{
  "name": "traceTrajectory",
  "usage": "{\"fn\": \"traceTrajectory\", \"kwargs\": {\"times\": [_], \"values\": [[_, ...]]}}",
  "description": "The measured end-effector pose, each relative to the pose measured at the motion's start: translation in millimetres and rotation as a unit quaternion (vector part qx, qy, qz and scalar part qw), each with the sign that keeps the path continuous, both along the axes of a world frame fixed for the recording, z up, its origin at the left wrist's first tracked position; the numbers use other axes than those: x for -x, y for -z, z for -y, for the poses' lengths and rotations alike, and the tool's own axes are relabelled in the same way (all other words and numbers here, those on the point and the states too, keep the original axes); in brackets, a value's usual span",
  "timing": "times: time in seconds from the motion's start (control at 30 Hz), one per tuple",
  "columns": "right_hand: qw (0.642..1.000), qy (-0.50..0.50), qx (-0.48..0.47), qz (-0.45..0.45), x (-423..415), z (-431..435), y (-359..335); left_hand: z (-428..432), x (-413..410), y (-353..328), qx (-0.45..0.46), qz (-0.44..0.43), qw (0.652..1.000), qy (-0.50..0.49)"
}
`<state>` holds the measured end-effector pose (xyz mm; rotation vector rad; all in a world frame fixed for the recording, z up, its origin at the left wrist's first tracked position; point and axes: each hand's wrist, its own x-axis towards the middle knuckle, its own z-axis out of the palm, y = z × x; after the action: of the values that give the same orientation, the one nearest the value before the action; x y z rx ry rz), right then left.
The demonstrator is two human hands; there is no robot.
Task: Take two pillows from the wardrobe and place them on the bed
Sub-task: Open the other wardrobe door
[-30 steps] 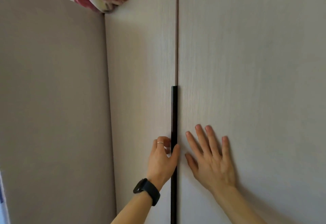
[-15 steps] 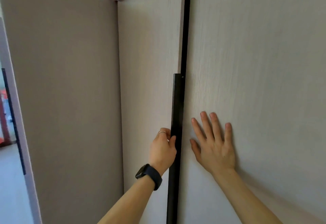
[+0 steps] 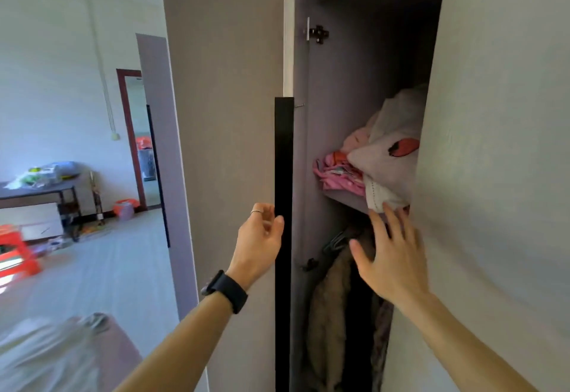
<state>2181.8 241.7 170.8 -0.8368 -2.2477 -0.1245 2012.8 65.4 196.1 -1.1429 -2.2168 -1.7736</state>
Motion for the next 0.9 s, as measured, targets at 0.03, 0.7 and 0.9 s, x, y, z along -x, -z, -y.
{"fn": "traceTrajectory", "kwargs": {"times": [0.03,0.7,0.9], "values": [[0.997,-0.064,0.046,0.005,16.3,15.5,6.9,6.8,6.7,-0.5,0.007,-0.003,1.000,-0.011],[0.952,-0.269,0.140,0.028,264.1,123.1,108.4,62.8,154.2,-9.1,0.023,-0.044,0.974,-0.222],[0.949,-0.284,0.129,0.047,280.4,116.8,110.1,55.1,172.1,-2.9,0.037,-0.028,0.957,-0.286]]}}
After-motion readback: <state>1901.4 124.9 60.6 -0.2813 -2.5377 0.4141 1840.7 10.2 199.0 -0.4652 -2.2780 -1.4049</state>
